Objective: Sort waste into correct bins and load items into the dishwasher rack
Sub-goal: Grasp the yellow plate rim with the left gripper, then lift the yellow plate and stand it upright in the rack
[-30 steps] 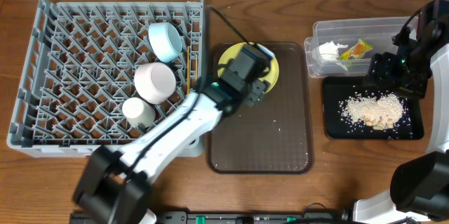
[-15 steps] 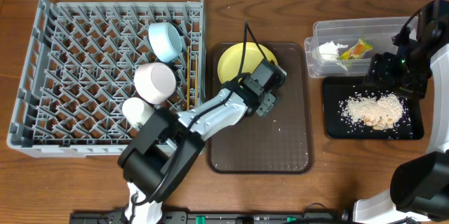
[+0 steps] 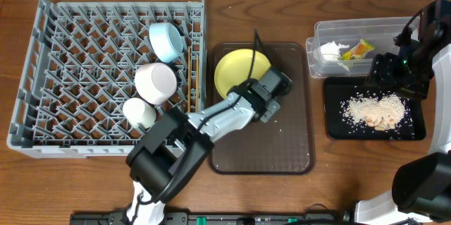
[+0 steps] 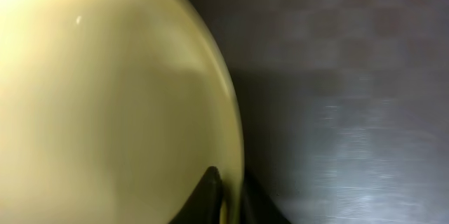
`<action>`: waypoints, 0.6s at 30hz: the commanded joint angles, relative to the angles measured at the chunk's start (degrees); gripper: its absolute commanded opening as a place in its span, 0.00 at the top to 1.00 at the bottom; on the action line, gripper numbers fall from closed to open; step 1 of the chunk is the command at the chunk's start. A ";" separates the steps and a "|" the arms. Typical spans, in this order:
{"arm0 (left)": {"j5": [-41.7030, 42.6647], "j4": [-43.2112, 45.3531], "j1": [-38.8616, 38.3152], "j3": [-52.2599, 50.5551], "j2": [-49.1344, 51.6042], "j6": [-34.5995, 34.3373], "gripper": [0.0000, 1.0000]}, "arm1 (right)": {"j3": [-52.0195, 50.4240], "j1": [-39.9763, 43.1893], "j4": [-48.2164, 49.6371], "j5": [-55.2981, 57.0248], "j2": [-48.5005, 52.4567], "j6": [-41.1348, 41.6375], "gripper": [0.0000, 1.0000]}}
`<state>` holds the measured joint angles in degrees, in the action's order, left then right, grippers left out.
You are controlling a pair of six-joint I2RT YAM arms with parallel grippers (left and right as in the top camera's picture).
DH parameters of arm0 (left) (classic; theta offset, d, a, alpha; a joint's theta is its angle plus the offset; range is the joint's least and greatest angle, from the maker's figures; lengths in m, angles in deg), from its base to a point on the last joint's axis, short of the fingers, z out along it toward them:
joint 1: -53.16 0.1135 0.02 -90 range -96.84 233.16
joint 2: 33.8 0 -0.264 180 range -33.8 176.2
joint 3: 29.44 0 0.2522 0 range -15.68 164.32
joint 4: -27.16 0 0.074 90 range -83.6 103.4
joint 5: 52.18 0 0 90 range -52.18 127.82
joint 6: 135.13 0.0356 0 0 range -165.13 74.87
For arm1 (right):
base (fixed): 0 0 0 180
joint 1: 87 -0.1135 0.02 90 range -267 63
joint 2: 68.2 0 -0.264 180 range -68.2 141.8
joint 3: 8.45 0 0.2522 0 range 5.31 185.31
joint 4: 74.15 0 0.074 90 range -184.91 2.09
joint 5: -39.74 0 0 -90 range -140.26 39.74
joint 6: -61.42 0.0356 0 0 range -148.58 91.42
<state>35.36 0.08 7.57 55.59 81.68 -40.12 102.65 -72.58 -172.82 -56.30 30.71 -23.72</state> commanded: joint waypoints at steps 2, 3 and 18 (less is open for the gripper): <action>0.57 -1.11 -4.07 0.13 0.13 0.33 0.94 | 0.04 0.15 -0.42 -0.46 -1.53 -0.70 0.20; 0.57 -1.20 -4.96 0.13 -0.46 0.33 0.94 | 0.04 0.20 -0.39 -0.46 -1.53 -0.70 0.20; 0.57 -8.09 -5.42 0.13 -26.40 -5.84 0.94 | 0.04 0.20 -0.33 -0.44 -1.53 -0.72 0.20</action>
<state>36.06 -7.37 0.73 55.61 60.39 -42.45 102.65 -72.58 -173.14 -56.30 30.71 -23.74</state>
